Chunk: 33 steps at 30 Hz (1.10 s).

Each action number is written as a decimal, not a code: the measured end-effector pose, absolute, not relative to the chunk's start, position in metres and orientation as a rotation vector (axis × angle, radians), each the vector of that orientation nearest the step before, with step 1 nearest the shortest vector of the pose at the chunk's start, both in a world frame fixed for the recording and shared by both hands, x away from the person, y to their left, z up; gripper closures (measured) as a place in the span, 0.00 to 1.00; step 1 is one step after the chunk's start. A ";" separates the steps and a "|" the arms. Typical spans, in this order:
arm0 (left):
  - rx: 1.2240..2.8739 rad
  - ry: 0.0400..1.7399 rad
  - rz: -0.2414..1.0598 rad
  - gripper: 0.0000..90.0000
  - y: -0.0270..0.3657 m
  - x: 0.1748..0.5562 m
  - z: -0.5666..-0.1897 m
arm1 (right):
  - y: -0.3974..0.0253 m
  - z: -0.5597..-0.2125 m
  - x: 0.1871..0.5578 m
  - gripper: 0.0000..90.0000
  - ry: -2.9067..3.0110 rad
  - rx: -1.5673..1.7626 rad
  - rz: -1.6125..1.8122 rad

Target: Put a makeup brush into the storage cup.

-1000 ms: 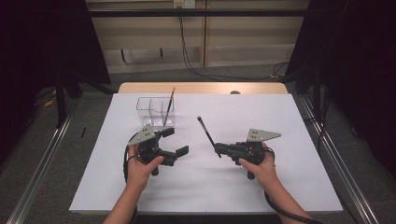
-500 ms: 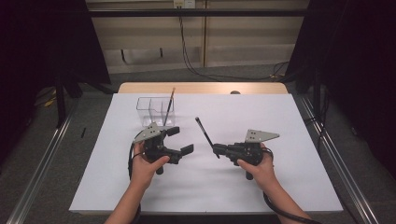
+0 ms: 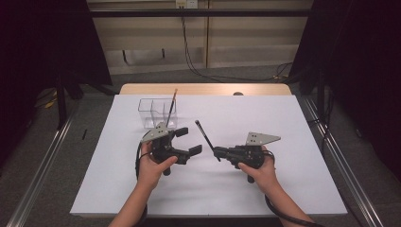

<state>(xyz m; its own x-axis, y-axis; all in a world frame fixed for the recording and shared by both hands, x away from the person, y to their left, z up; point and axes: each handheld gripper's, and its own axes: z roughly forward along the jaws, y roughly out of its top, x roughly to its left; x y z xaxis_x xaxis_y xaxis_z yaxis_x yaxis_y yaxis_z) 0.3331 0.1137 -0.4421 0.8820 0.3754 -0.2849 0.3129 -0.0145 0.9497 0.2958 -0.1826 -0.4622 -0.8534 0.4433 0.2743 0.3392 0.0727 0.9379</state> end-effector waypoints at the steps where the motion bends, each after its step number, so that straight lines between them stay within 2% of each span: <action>1: 1.613 0.547 0.051 0.03 0.113 0.333 -0.442 | -0.182 -0.462 0.296 0.95 2.238 0.820 1.916; 12: 1.602 0.536 0.041 0.08 0.105 0.336 -0.443 | -0.179 -0.463 0.294 0.95 2.242 0.805 1.901; 16: 1.597 0.529 0.028 0.13 0.103 0.336 -0.443 | -0.177 -0.463 0.293 0.95 2.238 0.801 1.897; 24: 1.583 0.539 -0.025 0.33 0.101 0.338 -0.446 | -0.175 -0.463 0.292 0.95 2.228 0.801 1.901; 26: 1.583 0.535 -0.032 0.42 0.101 0.338 -0.447 | -0.175 -0.463 0.292 0.95 2.227 0.800 1.902; 33: 1.579 0.557 -0.057 0.56 0.099 0.337 -0.448 | -0.174 -0.462 0.291 0.95 2.222 0.795 1.899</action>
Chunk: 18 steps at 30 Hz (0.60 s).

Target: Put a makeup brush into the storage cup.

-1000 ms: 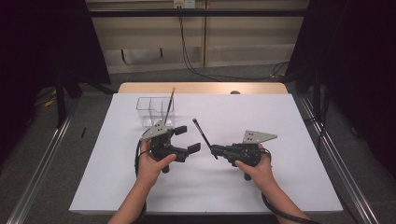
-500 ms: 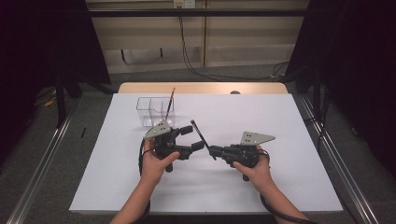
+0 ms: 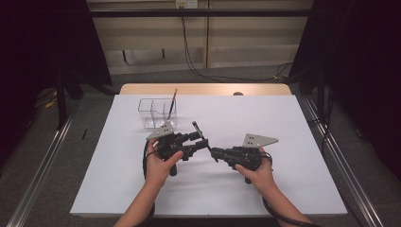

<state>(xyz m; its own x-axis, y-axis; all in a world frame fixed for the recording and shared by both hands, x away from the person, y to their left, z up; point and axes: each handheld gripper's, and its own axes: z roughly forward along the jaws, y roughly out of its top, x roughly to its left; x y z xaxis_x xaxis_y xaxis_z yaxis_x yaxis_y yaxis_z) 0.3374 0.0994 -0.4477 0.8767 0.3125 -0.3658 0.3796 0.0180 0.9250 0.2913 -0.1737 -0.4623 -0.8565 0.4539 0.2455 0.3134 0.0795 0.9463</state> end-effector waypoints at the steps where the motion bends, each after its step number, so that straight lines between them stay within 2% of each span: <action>1: 1.583 0.556 -0.051 0.58 0.099 0.337 -0.448 | -0.173 -0.463 0.291 0.95 2.224 0.791 1.896; 18: 1.555 0.569 -0.097 0.79 0.099 0.335 -0.451 | -0.172 -0.463 0.290 0.94 2.205 0.817 1.868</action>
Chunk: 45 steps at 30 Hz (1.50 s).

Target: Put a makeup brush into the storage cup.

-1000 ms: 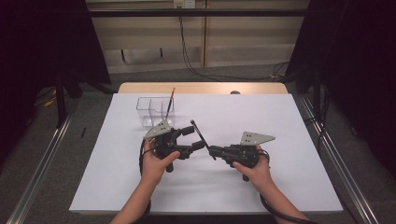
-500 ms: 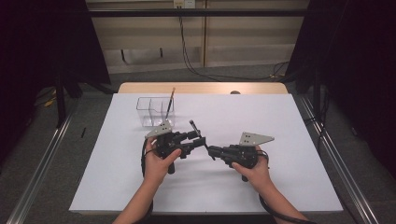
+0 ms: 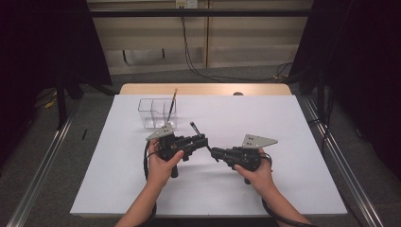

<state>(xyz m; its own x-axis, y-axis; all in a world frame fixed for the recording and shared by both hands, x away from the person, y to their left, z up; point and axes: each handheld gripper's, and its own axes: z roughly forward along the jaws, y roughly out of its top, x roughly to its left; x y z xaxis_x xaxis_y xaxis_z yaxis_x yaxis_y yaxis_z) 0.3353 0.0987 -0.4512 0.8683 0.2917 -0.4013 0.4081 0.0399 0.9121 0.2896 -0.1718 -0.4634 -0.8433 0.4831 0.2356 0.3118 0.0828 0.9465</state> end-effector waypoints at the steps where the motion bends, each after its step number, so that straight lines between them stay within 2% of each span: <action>1: 1.552 0.569 -0.103 0.81 0.099 0.335 -0.452 | -0.172 -0.463 0.290 0.94 2.206 0.818 1.869; 6: 1.537 0.566 -0.117 0.87 0.097 0.334 -0.451 | -0.171 -0.463 0.289 0.94 2.205 0.823 1.868; 16: 1.536 0.541 -0.123 0.93 0.093 0.331 -0.448 | -0.165 -0.465 0.289 0.94 2.213 0.832 1.870; 34: 1.557 0.511 -0.072 0.93 0.091 0.329 -0.446 | -0.159 -0.466 0.288 0.93 2.203 0.850 1.876; 40: 1.564 0.513 -0.059 0.93 0.093 0.330 -0.444 | -0.160 -0.466 0.287 0.88 2.213 0.839 1.858; 45: 1.554 0.518 -0.058 0.93 0.096 0.330 -0.444 | -0.163 -0.464 0.288 0.80 2.192 0.846 1.852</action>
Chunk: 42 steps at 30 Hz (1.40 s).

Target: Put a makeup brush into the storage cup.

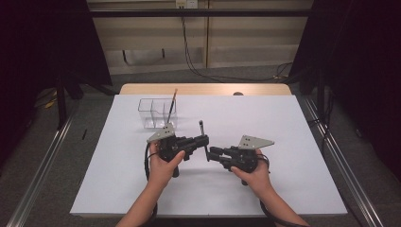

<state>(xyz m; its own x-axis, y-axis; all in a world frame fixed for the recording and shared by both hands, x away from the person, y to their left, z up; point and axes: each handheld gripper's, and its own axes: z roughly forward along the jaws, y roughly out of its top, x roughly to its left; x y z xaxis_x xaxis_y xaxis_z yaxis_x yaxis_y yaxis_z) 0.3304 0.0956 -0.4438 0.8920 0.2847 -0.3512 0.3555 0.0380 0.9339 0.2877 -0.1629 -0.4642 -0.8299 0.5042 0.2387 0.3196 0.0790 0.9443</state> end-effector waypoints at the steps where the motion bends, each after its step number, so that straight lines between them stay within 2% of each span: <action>1: 1.557 0.516 -0.053 0.93 0.096 0.331 -0.443 | -0.164 -0.464 0.288 0.78 2.190 0.851 1.854; 10: 1.565 0.518 -0.040 0.93 0.098 0.331 -0.443 | -0.169 -0.462 0.288 0.65 2.193 0.830 1.821; 15: 1.573 0.520 -0.034 0.93 0.101 0.332 -0.443 | -0.174 -0.462 0.290 0.54 2.196 0.857 1.815; 18: 1.567 0.522 -0.033 0.93 0.102 0.333 -0.443 | -0.178 -0.461 0.290 0.51 2.186 0.874 1.819; 23: 1.569 0.522 -0.027 0.93 0.104 0.334 -0.443 | -0.184 -0.460 0.290 0.40 2.199 0.877 1.783; 33: 1.583 0.523 -0.016 0.93 0.106 0.335 -0.442 | -0.198 -0.459 0.288 0.22 2.209 0.901 1.748; 42: 1.584 0.523 -0.010 0.93 0.107 0.335 -0.442 | -0.208 -0.457 0.285 0.11 2.228 0.884 1.717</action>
